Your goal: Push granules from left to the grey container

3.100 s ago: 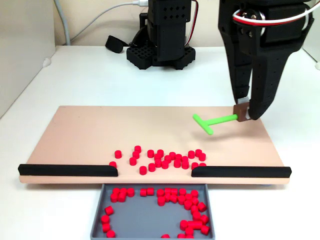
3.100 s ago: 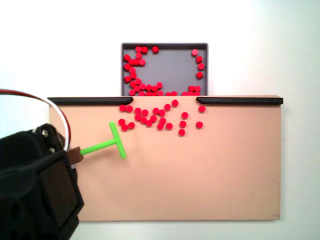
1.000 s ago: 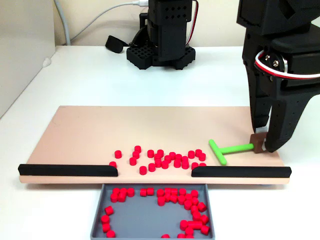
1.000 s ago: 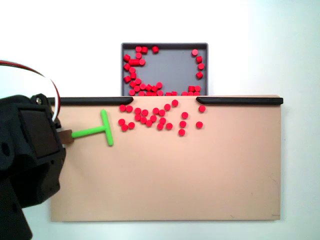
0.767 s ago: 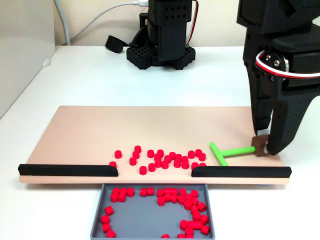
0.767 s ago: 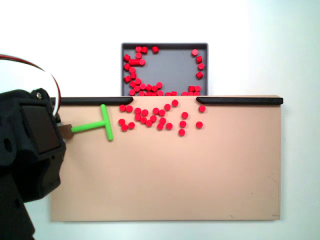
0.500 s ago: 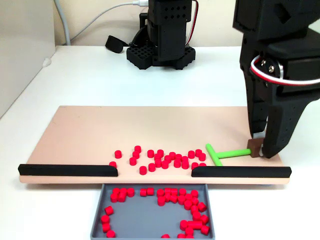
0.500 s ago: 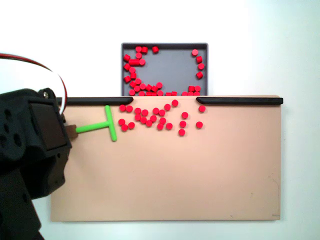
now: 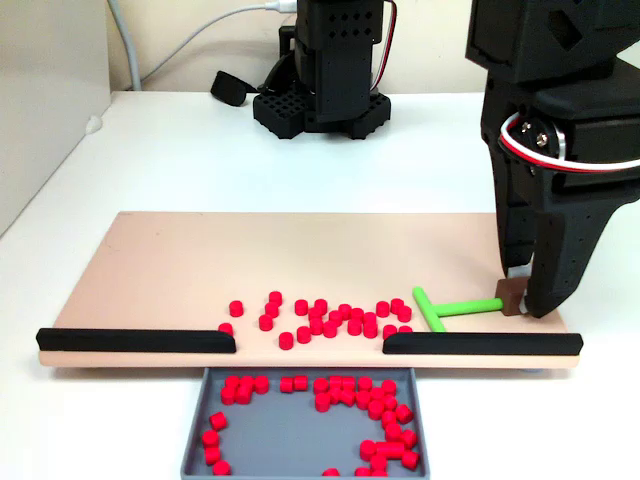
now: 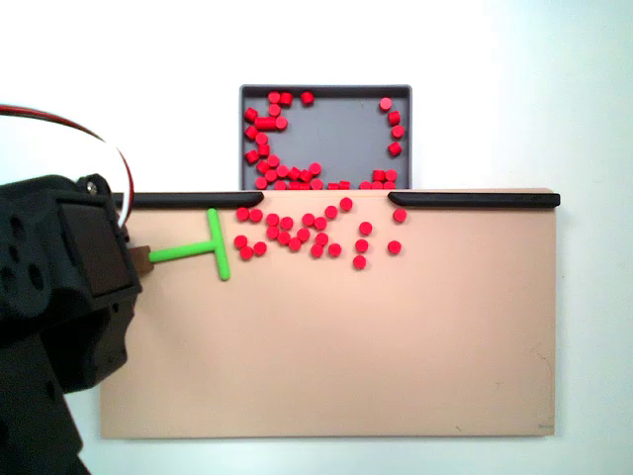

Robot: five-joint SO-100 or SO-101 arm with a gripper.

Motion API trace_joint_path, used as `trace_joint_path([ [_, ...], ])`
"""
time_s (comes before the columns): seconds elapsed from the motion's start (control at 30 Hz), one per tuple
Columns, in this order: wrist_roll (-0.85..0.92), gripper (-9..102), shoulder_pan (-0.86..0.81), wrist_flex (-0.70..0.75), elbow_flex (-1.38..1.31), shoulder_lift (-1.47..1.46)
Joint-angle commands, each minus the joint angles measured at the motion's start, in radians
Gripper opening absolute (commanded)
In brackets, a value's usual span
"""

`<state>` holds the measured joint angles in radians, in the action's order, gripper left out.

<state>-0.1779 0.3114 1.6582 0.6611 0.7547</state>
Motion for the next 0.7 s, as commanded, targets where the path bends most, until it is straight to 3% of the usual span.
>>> trace_joint_path([
  [0.0, -0.003, 0, -0.017, -0.002, -0.014, 0.002],
  [0.67, 0.009, 0, -0.041, -0.002, -0.005, -0.005],
])
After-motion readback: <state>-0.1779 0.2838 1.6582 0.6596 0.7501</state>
